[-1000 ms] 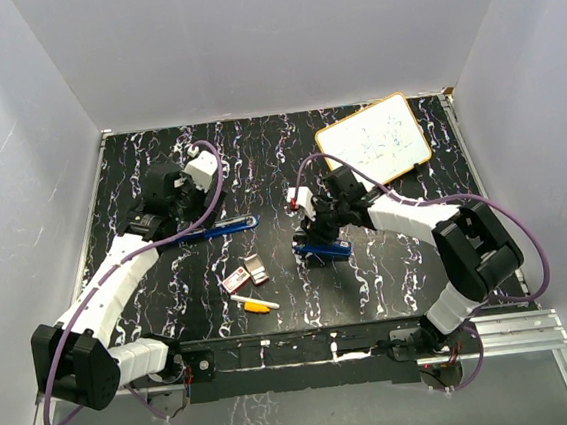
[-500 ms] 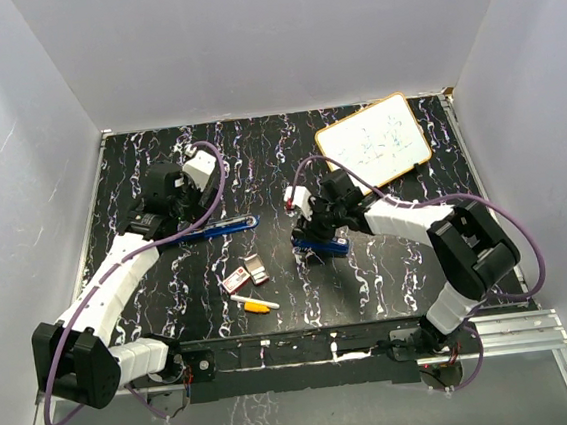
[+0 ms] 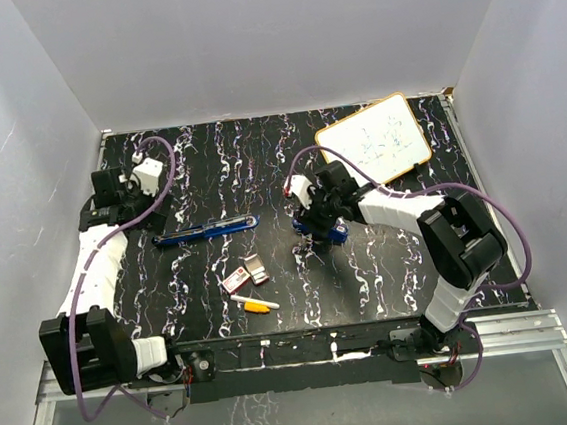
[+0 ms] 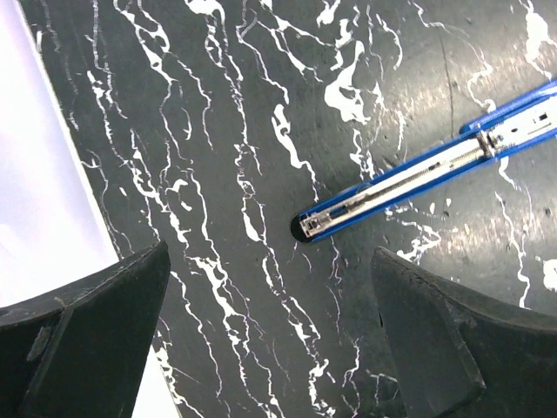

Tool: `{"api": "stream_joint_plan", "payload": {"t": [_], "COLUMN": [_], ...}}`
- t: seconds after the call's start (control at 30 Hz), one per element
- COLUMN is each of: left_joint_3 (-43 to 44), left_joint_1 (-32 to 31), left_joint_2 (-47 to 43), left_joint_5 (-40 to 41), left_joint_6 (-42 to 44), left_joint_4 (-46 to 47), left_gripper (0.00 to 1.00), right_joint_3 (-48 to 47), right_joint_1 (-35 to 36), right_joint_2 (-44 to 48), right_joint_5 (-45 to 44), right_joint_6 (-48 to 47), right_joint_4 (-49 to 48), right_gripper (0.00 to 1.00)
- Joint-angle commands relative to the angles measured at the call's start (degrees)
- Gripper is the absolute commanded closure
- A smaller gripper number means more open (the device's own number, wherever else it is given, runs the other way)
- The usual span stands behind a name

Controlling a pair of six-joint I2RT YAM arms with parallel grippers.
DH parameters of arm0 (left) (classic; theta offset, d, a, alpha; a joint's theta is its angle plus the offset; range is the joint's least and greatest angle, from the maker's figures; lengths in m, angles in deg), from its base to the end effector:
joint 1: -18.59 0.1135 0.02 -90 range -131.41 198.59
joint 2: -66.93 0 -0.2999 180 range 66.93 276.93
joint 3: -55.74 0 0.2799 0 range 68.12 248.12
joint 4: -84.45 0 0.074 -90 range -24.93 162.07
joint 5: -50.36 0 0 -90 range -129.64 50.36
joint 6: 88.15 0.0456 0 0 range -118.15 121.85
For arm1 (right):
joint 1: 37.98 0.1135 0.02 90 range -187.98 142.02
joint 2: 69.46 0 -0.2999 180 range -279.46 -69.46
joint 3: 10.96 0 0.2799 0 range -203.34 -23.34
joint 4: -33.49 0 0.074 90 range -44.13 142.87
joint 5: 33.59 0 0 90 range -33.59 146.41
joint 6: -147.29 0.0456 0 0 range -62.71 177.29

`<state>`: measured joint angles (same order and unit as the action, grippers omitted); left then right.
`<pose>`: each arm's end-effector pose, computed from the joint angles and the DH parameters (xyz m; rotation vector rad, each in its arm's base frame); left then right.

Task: Load the staples into the stapler

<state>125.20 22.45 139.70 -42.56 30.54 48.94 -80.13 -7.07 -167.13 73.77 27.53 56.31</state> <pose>0.3032 0.0181 0.3088 0.5126 2.2002 0.2479 0.3186 0.2066 0.1854 -1.3477 2.0437 0.3818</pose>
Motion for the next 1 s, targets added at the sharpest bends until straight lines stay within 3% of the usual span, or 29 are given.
{"api": "stream_joint_plan", "payload": {"t": [0.0,0.2,0.43,0.8,0.97], "left_joint_3": [-0.1,2.7,3.2,10.6,8.7], "left_joint_1": [5.3,10.9,11.6,11.7,11.8], "left_joint_2": [-0.4,7.5,14.3,26.3,26.6], "left_joint_5": [-12.3,-20.9,-26.0,-30.0,-31.7], "left_joint_6": [9.0,16.7,29.8,48.6,53.6], "left_joint_4": [-5.0,-7.6,-8.5,-17.8,-15.5], "left_gripper": [0.03,0.03,0.03,0.05,0.07], "right_joint_3": [-2.2,-5.4,-9.1,-20.7,-24.6], "right_joint_1": [-0.3,-0.4,0.2,4.4,5.8], "right_joint_2": [1.8,3.6,2.7,-8.9,-14.5], "right_joint_5": [2.4,7.5,9.6,13.8,15.4], "right_joint_6": [-0.8,-0.7,-1.2,-0.3,2.1], "right_joint_4": [3.0,4.2,4.1,4.9,2.7], "right_gripper": [0.4,0.33,0.26,0.26,0.27]}}
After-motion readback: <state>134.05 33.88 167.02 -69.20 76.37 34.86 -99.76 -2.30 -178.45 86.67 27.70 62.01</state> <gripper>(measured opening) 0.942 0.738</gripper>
